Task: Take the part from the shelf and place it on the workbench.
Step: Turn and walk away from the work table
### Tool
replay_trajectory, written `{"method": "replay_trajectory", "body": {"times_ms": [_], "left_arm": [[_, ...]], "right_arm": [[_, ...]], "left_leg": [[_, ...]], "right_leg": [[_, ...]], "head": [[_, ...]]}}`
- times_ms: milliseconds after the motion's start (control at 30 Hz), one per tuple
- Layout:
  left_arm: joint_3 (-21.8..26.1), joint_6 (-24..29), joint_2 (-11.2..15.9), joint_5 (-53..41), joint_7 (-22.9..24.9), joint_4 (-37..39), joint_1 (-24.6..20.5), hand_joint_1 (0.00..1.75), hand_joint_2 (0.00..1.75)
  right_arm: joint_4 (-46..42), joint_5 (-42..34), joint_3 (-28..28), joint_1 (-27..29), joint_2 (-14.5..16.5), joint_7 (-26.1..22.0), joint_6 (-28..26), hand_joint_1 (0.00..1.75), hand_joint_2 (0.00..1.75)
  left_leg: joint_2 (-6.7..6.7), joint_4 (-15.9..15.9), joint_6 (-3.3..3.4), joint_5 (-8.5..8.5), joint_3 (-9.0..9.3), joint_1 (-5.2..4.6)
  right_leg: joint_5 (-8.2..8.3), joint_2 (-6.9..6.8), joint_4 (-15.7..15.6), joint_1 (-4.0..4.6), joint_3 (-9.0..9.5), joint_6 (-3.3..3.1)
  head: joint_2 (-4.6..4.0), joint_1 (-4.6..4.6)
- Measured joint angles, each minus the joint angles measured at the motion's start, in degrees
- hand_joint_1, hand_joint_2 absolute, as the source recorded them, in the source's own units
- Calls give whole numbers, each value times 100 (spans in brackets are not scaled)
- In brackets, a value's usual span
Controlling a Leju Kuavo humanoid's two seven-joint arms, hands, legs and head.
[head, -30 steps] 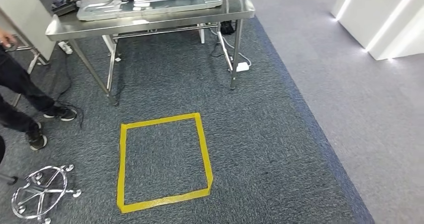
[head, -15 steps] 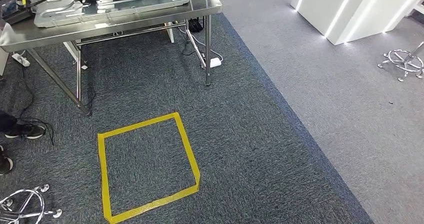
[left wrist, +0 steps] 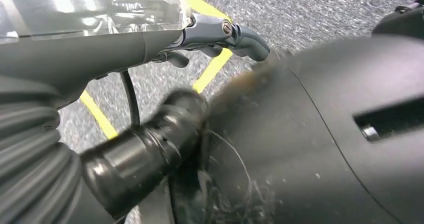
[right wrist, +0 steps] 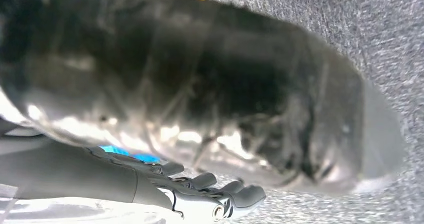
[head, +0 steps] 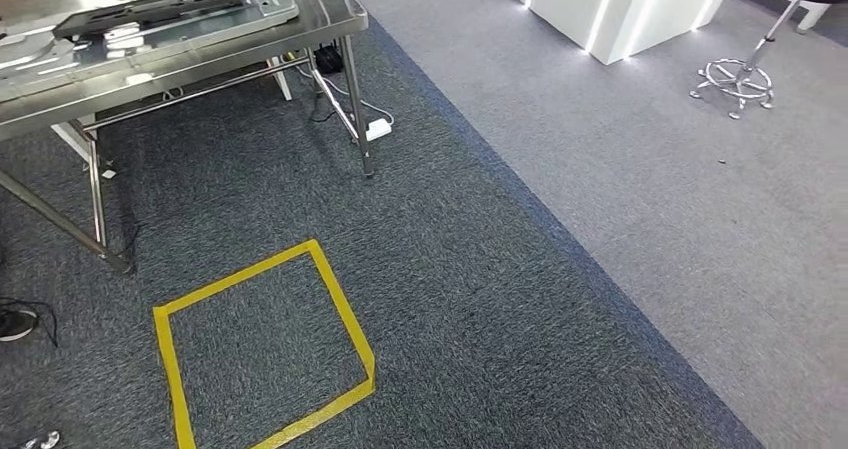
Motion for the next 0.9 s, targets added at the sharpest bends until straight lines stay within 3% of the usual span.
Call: {"method": "replay_trajectory", "body": {"times_ms": [67, 100, 167, 200, 267, 300, 367, 400, 433, 467, 533, 600, 667, 733, 767, 833, 867, 900], "left_arm": [[-1, 1, 1, 1, 23, 4, 6, 0, 0], [-2, 2, 1, 1, 32, 6, 6, 0, 0], [-3, 5, -11, 1, 31, 5, 1, 0, 0], [-4, 6, -22, 0, 28, 3, -1, 0, 0], [-8, 7, -41, 1, 24, -1, 1, 0, 0], [-9, 7, -39, 1, 21, -1, 1, 0, 0], [-9, 7, -33, 1, 8, 0, 0, 0, 0], [-9, 7, -28, 1, -2, 0, -2, 0, 0], [-9, 7, -23, 1, -12, 0, -4, 0, 0], [-9, 6, -19, 1, -21, -1, -6, 0, 0], [-9, 5, -12, 0, -29, -1, -8, 0, 0], [-10, 5, -2, 1, -30, -1, -11, 0, 0], [-20, 5, 7, 1, -30, -1, -20, 0, 0], [-46, 7, 16, 1, -27, -2, -28, 0, 0], [-60, 7, 19, 1, -27, -3, -27, 0, 0], [-79, 7, 22, 0, -31, -3, -20, 0, 0], [-82, 7, 22, 1, -38, -3, -17, 0, 0], [-86, 7, 22, 0, -43, -3, -16, 0, 0]], "right_arm": [[1, 10, 3, -11, 4, 2, 3, 0, 0], [1, 15, 6, -13, 6, 3, 4, 0, 0], [2, 23, 13, -1, 10, 4, 3, 0, 0], [3, 24, 16, 9, 10, 5, 3, 0, 0], [4, 26, 25, 13, 10, 6, 2, 0, 0], [4, 27, 30, 8, 10, 6, 2, 0, 0], [4, 33, 36, 6, 11, 6, 3, 0, 0], [4, 36, 36, 9, 12, 6, 3, 0, 0], [5, 38, 36, 13, 13, 6, 4, 0, 0], [6, 39, 36, 16, 12, 6, 4, 0, 0], [6, 49, 37, 6, 13, 6, 4, 0, 0], [6, 61, 39, -12, 16, 8, 5, 0, 0], [6, 68, 43, -12, 19, 22, 7, 0, 0], [6, 71, 45, -6, 19, 44, 7, 0, 0], [6, 71, 46, -10, 20, 51, 7, 0, 0], [6, 72, 48, -16, 23, 61, 9, 0, 0], [6, 73, 49, -15, 25, 64, 11, 0, 0], [7, 74, 49, -10, 26, 69, 12, 0, 0]], "left_leg": [[-261, -590, 40, 235, 214, 18], [-341, -697, 57, 240, 235, 19], [-272, -752, 106, 249, 239, 21], [-204, -784, 142, 276, 253, 29], [-46, -847, 220, 330, 275, 53], [34, -856, 241, 342, 275, 47], [195, -853, 256, 342, 257, 36], [272, -851, 256, 337, 255, 34], [343, -849, 251, 330, 258, 34], [406, -846, 240, 318, 268, 35], [510, -825, 187, 276, 285, 21], [591, -806, 115, 228, 294, -9], [678, -811, 55, 203, 331, -20], [581, -712, -5, 96, 337, 4], [465, -521, -30, -41, 260, 18], [236, 174, -52, -420, -75, 27], [193, 535, -54, -559, -248, 21], [175, 754, -51, -591, -352, 13]], "right_leg": [[19, 142, 27, 4, -41, 44], [38, 202, 30, -2, -74, 81], [86, 321, 13, -9, -127, 168], [77, 265, 32, -2, -148, 200], [-121, -18, 338, 19, -300, 244], [-303, -193, 657, 14, -450, 259], [-623, -308, 1395, -17, -803, 296], [-652, -325, 1587, -36, -892, 314], [-572, -345, 1561, -55, -868, 329], [-397, -385, 1290, -71, -717, 337], [-68, -607, 485, -60, -278, 321], [18, -755, 61, -24, -67, 257], [1, -674, 31, -8, -74, 182], [21, -569, -1, -18, -68, 106], [37, -517, -18, -25, -66, 65], [53, -405, -26, -20, -76, 12], [56, -341, -22, -12, -81, 1], [56, -269, -18, -4, -81, -2]], "head": [[0, 2], [0, 2], [0, 1], [0, 4], [0, 17], [0, 24], [0, 26], [0, 26], [0, 27], [0, 26], [0, 27], [0, 22], [0, 16], [0, 15], [0, 15], [0, 13], [0, 13], [0, 13]]}}
